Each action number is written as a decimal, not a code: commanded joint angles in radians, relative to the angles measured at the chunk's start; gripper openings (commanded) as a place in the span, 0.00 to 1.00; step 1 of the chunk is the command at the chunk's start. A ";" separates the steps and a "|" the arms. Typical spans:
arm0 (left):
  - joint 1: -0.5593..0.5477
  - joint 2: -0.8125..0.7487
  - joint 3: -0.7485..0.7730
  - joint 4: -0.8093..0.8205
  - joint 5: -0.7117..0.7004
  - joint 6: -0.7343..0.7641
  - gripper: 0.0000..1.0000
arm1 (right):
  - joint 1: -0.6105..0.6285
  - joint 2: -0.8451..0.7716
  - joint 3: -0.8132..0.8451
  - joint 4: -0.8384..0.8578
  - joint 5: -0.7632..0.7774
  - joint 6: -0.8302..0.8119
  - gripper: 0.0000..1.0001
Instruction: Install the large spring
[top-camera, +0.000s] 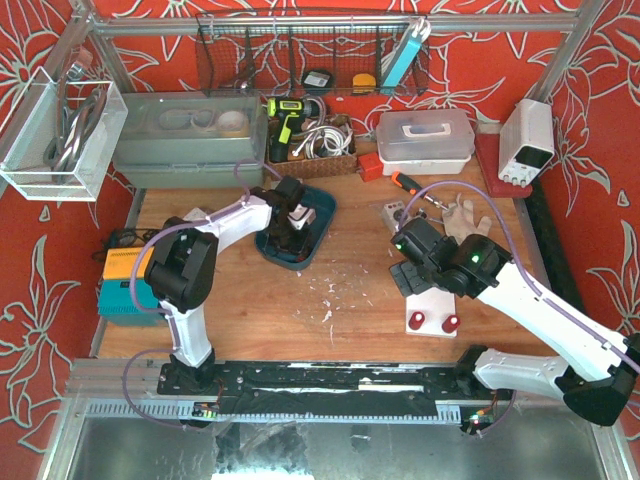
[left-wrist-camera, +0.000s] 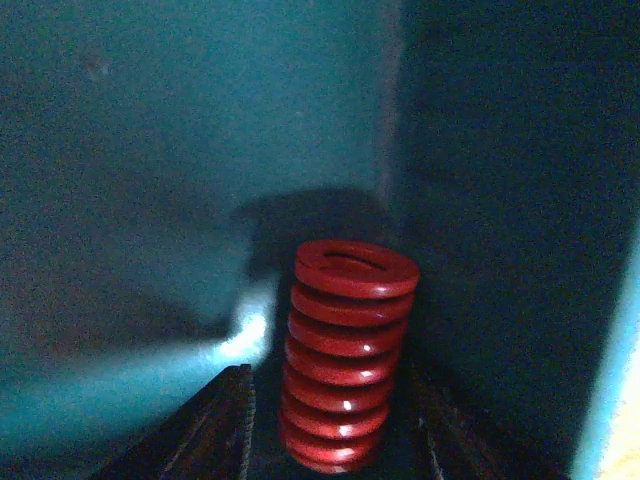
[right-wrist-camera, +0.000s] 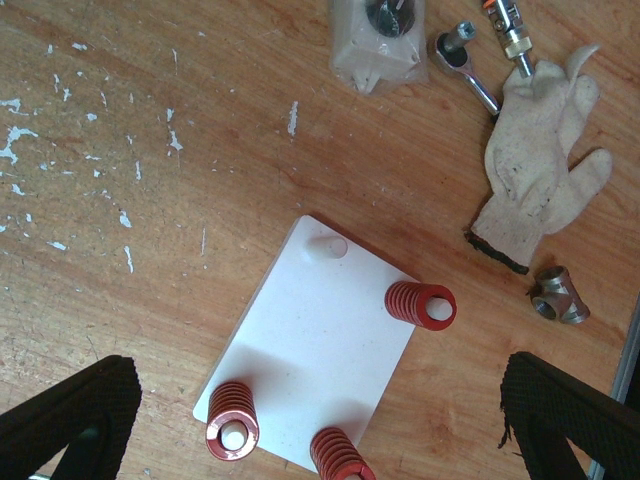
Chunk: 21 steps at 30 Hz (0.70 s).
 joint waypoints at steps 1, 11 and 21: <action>0.000 0.040 -0.044 0.036 0.039 0.023 0.46 | -0.005 -0.024 -0.012 -0.001 0.033 0.005 0.99; 0.002 0.049 -0.059 0.082 -0.066 0.049 0.35 | -0.008 -0.020 -0.007 0.004 0.048 0.000 0.99; 0.002 0.031 -0.036 0.067 -0.068 0.043 0.15 | -0.011 -0.063 -0.036 0.023 0.067 0.011 0.99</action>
